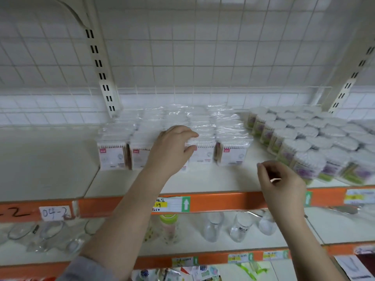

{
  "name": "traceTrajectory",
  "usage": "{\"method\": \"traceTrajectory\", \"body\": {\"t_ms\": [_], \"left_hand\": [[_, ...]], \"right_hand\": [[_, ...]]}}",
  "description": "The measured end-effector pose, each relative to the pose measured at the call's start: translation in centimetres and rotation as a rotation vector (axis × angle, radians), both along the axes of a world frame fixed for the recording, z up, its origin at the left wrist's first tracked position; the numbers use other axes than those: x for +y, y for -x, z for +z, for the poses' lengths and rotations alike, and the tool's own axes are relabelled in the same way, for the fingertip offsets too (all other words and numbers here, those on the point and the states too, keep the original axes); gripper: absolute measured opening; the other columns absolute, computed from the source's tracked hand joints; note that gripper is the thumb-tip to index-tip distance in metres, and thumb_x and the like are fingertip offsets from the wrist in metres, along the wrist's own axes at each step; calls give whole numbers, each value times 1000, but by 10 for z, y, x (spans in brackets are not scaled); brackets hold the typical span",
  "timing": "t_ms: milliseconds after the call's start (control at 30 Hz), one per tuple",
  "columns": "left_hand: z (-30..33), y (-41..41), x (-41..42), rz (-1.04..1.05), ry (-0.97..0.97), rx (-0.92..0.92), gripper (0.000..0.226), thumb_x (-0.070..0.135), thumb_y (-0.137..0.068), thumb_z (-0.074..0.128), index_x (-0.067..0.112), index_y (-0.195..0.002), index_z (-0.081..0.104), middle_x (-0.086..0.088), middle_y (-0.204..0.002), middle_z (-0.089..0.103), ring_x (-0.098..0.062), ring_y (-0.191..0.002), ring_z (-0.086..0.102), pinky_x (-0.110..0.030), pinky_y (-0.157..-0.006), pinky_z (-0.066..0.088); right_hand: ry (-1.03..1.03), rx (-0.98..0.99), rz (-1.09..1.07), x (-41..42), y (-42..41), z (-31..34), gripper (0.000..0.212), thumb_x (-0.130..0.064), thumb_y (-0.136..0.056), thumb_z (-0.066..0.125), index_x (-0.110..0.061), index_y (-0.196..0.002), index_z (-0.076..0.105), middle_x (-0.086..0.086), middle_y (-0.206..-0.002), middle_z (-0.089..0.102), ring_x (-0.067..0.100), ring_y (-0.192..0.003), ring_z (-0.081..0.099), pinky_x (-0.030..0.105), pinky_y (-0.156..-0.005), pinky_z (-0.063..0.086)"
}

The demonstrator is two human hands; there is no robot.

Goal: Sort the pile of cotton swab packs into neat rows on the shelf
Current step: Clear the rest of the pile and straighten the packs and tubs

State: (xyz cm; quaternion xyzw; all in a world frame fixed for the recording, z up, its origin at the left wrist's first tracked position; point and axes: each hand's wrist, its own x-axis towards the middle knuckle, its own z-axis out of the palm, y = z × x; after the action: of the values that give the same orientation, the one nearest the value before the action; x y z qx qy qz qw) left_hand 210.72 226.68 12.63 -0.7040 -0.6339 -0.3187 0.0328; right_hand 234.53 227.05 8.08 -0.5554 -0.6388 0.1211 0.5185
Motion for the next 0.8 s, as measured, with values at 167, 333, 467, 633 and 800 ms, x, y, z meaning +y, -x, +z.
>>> {"method": "traceTrajectory", "body": {"t_ms": [167,333,467,633,800], "left_hand": [[1,8,4,11,253,286,81,28,-71,80,30,-141,39,4,-146,37,-16,-136,31,-32,-109,21],[-7,9,6,29,242,322,85,15,-76,74,33,-146,28,4,-150,32,-17,-136,32,-33,-107,24],[-6,6,5,24,233,309,82,15,-79,72,29,-147,27,1,-149,32,-19,-136,31,-34,-109,23],[3,-33,4,-52,107,166,57,20,-88,61,19,-141,40,-4,-142,41,-22,-132,36,-31,-111,25],[0,-93,4,-162,109,71,46,22,-91,57,19,-136,48,0,-136,46,-17,-126,42,-28,-105,32]], "right_hand": [[21,17,-65,-12,-29,-8,12,-14,-85,64,-17,-74,62,-2,-67,64,7,-58,55,6,-60,37],[80,13,-99,-19,-29,-17,9,-16,-86,64,-17,-76,64,-4,-66,61,12,-65,57,16,-58,34],[104,3,-93,-27,-32,-17,8,-17,-86,64,-16,-78,65,-7,-65,61,12,-66,57,17,-57,32],[76,18,-115,-31,-58,-11,5,-13,-86,63,-13,-82,66,-6,-69,61,11,-67,57,1,-60,35],[51,27,-142,-16,-91,-5,5,-10,-85,64,-8,-84,68,-3,-67,60,13,-64,56,-1,-60,34]]}}
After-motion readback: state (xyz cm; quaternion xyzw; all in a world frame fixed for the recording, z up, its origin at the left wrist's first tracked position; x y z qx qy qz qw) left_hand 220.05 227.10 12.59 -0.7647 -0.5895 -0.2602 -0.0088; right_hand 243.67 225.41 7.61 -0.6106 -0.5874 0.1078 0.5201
